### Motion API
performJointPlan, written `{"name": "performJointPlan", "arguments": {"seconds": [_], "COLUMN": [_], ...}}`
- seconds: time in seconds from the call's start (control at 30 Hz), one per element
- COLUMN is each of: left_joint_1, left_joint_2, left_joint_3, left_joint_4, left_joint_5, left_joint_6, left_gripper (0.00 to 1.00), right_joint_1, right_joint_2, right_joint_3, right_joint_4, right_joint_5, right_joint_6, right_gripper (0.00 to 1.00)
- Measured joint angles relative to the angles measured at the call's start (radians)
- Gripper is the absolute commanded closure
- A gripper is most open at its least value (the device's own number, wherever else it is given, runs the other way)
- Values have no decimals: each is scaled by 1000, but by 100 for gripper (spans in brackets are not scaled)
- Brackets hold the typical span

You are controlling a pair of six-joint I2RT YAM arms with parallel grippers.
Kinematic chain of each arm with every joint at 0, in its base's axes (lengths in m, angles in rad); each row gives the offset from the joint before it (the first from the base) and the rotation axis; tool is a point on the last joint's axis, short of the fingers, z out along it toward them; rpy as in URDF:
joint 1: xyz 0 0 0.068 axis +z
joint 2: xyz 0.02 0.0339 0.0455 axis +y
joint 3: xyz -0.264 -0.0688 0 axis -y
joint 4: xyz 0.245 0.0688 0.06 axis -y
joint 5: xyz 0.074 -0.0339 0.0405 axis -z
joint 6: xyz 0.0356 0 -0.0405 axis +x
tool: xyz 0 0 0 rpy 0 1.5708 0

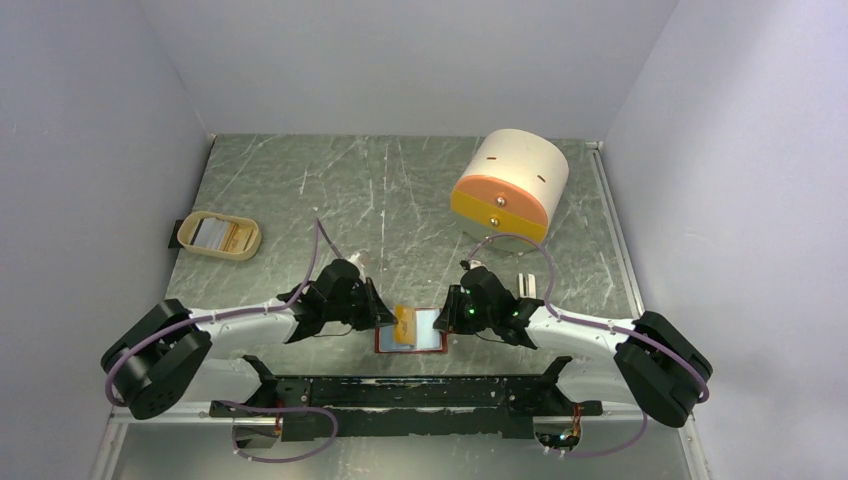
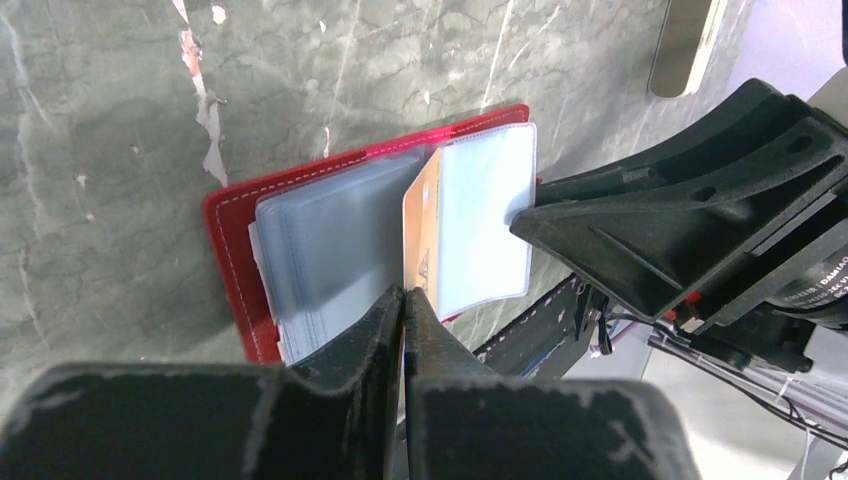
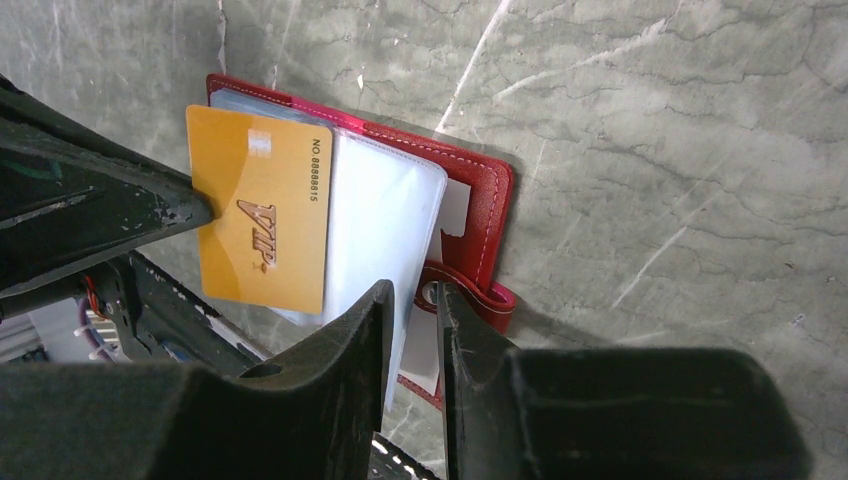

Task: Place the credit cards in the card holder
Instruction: Insert the credit card into the card holder.

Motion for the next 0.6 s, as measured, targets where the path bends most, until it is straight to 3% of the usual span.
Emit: {"name": "performJointPlan", "arguments": {"seconds": [0.6], "left_joint_1": [-34], "left_joint_2": [57], "left_joint_3": [26], "left_joint_4": [-41], "left_joint_5": [-5], "left_joint_6": [18], "left_gripper": [91], "right_joint_1": [0], "right_joint_2": [-11], "right_joint_3": [-14], "right_joint_4": [13], "right_joint_5": [0], "right_joint_6": [0], "right_gripper": [73]}}
